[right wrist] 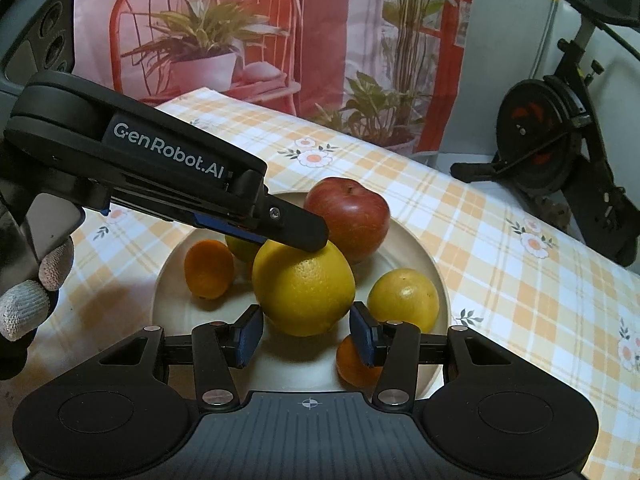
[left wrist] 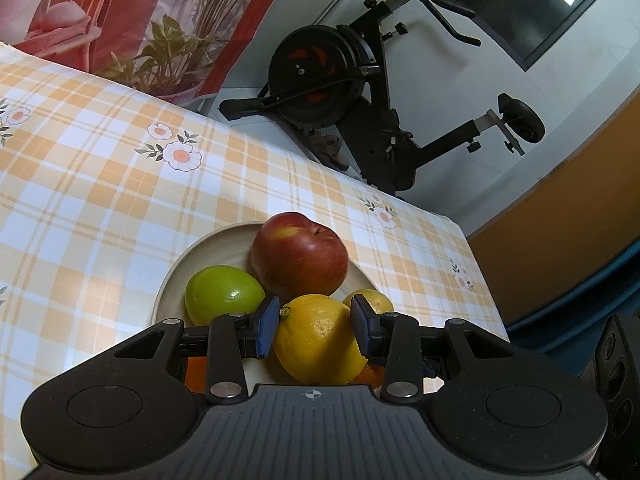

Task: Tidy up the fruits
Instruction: 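Lower the grapefruit onto the plate and open both tools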

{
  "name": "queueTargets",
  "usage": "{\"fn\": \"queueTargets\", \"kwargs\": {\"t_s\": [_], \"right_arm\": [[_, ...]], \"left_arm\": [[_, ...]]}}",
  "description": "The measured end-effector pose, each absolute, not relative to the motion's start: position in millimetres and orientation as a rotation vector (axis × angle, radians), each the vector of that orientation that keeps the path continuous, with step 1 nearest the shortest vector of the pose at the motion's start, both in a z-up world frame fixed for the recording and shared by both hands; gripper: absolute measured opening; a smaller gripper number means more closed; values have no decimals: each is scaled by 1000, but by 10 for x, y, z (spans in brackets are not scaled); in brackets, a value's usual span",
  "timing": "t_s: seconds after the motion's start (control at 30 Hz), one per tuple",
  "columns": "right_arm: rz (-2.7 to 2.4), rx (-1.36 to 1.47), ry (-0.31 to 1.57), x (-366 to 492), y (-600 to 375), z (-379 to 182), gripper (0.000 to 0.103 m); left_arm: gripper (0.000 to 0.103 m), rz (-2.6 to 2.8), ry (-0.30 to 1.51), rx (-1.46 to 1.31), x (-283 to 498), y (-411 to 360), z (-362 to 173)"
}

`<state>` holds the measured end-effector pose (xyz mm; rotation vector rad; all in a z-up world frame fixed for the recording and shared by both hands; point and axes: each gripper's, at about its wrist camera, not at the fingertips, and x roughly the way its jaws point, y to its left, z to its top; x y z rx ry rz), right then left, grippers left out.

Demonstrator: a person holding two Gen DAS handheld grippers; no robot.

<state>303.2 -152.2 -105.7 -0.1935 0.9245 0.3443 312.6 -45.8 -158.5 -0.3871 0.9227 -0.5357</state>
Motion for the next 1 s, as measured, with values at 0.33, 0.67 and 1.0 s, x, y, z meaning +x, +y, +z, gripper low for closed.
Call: {"fn": "queueTargets", "kwargs": {"t_s": [0.33,0.67,1.0], "right_arm": [[334,-210,932,3075,-1500,-1061,44],[324,-194,909,3011,-1525,-984,45],[303,-180,851,2807,-1574,-746,45]], "left_arm": [[38,-529,911,-375,3137,-466,-1546],[38,-495,883,-328,3074,-408,-1441],[38,-458,820,-255,2853,-331,-1247]]}}
